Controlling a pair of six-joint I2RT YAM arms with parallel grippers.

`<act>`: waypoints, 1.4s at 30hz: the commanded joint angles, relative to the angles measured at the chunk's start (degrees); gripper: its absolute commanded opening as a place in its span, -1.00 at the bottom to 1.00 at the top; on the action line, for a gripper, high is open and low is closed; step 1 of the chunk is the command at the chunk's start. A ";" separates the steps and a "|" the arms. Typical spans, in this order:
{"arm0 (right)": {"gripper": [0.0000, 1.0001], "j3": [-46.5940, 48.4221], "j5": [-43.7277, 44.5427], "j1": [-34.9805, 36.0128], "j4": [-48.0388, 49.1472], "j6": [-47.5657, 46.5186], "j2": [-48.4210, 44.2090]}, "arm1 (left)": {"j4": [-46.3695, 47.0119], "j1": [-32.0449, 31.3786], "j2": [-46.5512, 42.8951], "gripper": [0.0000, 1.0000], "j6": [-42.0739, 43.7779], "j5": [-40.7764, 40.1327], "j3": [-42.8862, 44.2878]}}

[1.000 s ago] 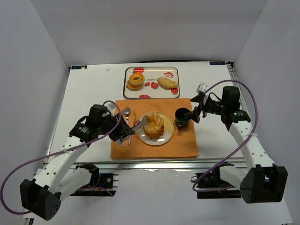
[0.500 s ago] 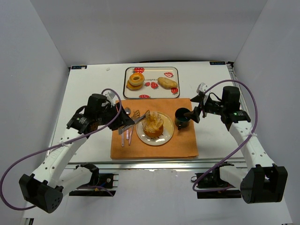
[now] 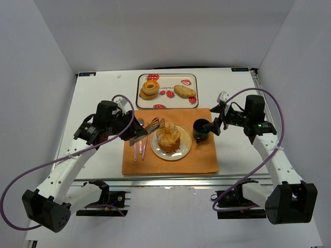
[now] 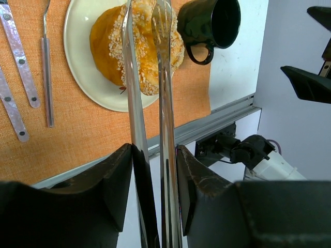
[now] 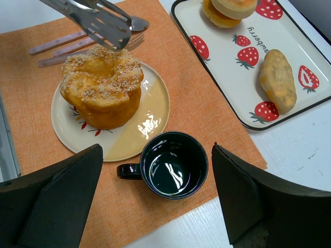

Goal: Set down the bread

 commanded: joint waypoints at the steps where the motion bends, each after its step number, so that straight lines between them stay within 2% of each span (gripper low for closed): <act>1: 0.79 0.42 -1.43 -0.31 1.30 -0.25 -1.33 | 1.85 1.16 -0.01 -0.05 0.40 1.20 3.35; 7: 0.79 0.42 -1.60 -0.31 1.30 -0.33 -1.42 | 0.71 4.76 0.96 -0.10 2.33 0.06 7.82; 11: 0.79 0.42 -1.95 -0.31 1.21 -0.60 -1.42 | -2.19 12.40 2.10 -0.15 7.60 -0.90 9.85; 14: 0.79 0.42 -2.65 -0.22 1.21 -0.60 -1.15 | 1.05 16.44 3.41 -0.16 11.64 -6.78 6.79; 16: 0.79 0.60 -3.01 -0.22 1.22 -0.69 -0.89 | 7.44 20.05 4.47 -0.20 14.02 -11.53 1.70; 17: 0.79 0.86 -3.53 -0.22 1.13 -0.69 -0.80 | 11.56 21.89 4.82 -0.20 14.29 -12.59 -3.54; 18: 0.79 0.95 -3.80 -0.14 1.04 -1.03 -0.71 | 19.69 22.60 5.26 -0.20 15.33 -14.08 -6.21; 21: 0.79 1.65 -4.50 -0.05 -0.37 -3.14 -0.54 | 32.11 26.29 9.37 -0.25 21.22 -16.10 -13.23; 25: 0.79 2.44 -5.47 0.04 -1.07 -3.76 0.25 | 39.81 30.60 18.70 -0.24 25.36 -14.54 -16.42; 28: 0.79 2.53 -5.47 0.22 -0.72 -3.15 0.51 | 44.98 32.54 23.27 -0.13 26.68 -12.78 -18.44; 29: 0.79 2.45 -5.29 0.30 -0.55 -2.89 0.43 | 45.96 32.71 23.72 0.00 26.77 -12.86 -18.88; 30: 0.79 2.36 -5.21 0.65 -0.63 -2.80 0.52 | 46.84 33.15 24.16 0.04 26.60 -13.03 -19.32; 32: 0.79 2.53 -4.68 0.92 -1.50 -2.71 0.78 | 46.67 33.76 25.21 0.15 26.16 -14.69 -19.94; 35: 0.79 3.67 -2.84 1.71 -3.44 -3.06 1.48 | 46.23 34.73 25.31 0.20 25.46 -15.58 -20.82; 36: 0.79 4.20 -1.87 2.15 -4.92 -3.06 1.74 | 45.80 35.43 24.87 0.28 25.02 -16.54 -21.00; 39: 0.79 6.13 6.89 4.86 -4.94 2.20 2.89 | 44.22 36.32 20.75 0.54 24.40 -18.82 -20.91; 41: 0.79 7.88 18.74 9.06 -4.24 8.15 4.11 | 41.77 36.58 17.07 0.65 23.26 -20.15 -20.21; 42: 0.79 8.59 23.40 10.40 -4.15 10.19 5.08 | 41.31 36.67 15.48 0.89 22.56 -21.98 -20.21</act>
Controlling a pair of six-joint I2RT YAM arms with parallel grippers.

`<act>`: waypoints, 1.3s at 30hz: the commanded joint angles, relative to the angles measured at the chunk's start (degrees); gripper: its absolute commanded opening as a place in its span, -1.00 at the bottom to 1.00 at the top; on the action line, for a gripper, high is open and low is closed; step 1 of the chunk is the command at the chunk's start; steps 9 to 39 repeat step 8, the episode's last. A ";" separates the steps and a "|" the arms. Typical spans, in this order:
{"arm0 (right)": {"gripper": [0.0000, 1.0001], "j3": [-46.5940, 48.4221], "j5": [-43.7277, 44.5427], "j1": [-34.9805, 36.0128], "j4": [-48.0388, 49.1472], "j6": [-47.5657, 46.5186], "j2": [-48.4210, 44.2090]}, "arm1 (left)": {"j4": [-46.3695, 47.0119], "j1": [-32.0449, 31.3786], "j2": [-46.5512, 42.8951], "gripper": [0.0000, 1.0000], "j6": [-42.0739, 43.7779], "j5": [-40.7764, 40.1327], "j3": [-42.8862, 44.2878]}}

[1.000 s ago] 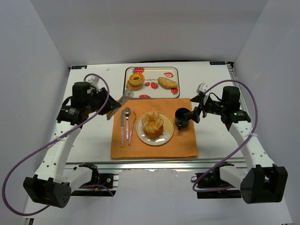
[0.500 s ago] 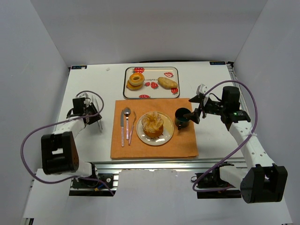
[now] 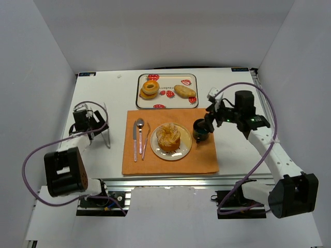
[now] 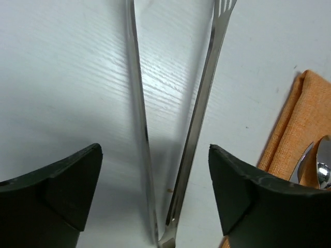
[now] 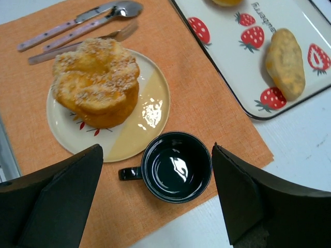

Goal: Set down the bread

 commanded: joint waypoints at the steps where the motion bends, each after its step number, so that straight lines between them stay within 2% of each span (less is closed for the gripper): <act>1: 0.79 5.01 22.47 5.88 -0.28 9.99 2.26 | -1.13 0.65 -8.79 0.96 -2.51 -5.56 0.80; 2: 0.79 5.71 24.54 6.68 -0.02 11.57 2.44 | -1.14 0.65 -10.64 0.96 -4.26 -6.01 0.62; 3: 0.79 7.81 26.48 7.47 0.07 15.50 2.88 | -1.31 0.65 -16.83 0.96 -6.37 -6.71 0.19; 4: 0.79 7.83 26.93 7.48 0.51 15.54 3.06 | -1.31 0.65 -16.89 0.96 -6.39 -6.80 0.18; 8: 0.79 9.85 24.58 8.18 3.92 18.53 3.41 | -1.67 0.65 -26.81 0.96 -11.99 -3.47 0.80; 39: 0.79 9.85 24.58 8.18 3.92 18.53 3.41 | -1.67 0.65 -26.81 0.96 -11.99 -3.47 0.80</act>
